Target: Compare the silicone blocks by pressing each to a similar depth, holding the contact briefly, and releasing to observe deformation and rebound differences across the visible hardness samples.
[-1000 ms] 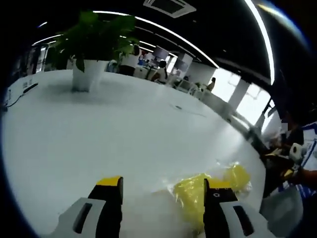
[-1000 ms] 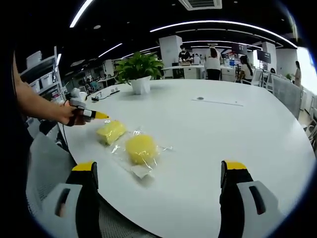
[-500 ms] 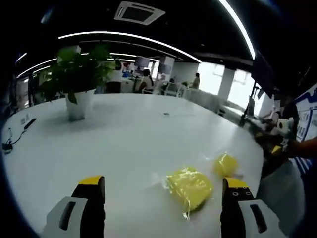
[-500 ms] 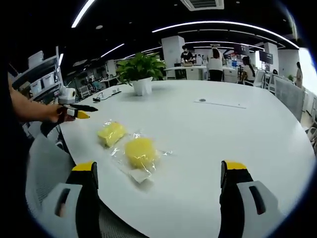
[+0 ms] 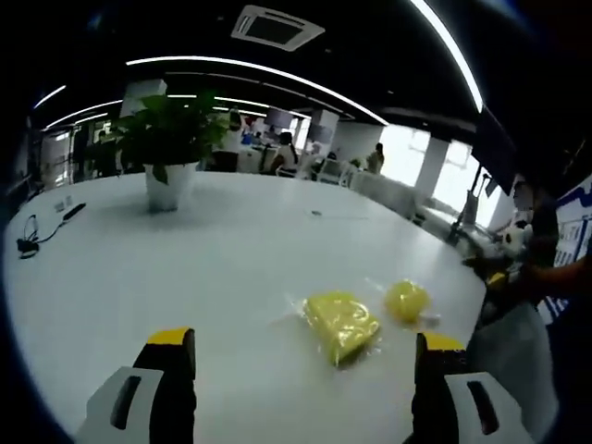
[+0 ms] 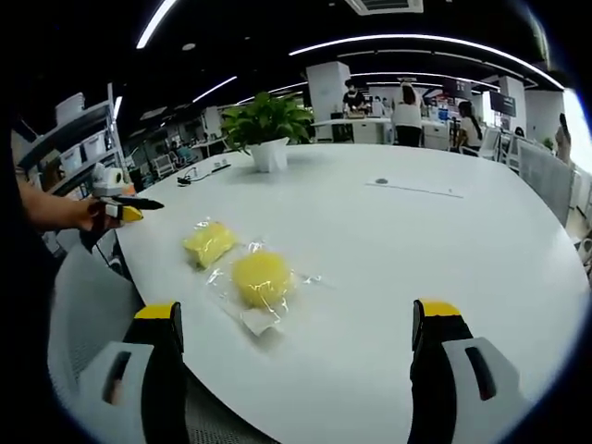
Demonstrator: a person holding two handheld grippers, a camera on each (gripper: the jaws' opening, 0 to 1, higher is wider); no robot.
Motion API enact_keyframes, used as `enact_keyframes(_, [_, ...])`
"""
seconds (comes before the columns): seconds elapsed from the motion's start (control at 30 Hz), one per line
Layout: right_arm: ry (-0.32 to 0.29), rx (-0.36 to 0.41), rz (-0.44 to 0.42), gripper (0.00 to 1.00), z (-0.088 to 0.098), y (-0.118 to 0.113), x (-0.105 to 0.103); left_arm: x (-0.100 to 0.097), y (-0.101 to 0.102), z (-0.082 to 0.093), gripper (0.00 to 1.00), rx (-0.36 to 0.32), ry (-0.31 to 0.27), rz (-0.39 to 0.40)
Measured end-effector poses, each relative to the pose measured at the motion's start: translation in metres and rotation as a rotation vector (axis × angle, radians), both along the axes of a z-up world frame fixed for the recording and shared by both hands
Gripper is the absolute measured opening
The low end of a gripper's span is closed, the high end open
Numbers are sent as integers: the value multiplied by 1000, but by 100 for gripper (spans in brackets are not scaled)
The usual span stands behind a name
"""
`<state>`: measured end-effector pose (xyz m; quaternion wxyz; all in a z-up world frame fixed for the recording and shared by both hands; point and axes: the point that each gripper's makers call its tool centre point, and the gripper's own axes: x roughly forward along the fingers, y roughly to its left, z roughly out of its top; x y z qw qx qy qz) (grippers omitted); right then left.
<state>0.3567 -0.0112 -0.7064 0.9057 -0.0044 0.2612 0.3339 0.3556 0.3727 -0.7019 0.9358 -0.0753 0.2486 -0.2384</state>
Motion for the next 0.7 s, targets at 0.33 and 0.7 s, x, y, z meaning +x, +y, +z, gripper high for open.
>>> enact_keyframes(0.33, [-5, -21, -37, 97, 7, -2, -8, -14, 2, 11, 100, 25, -20, -36])
enact_keyframes(0.7, [-17, -52, -84, 97, 12, 5, -18, -21, 10, 13, 100, 23, 0, -55])
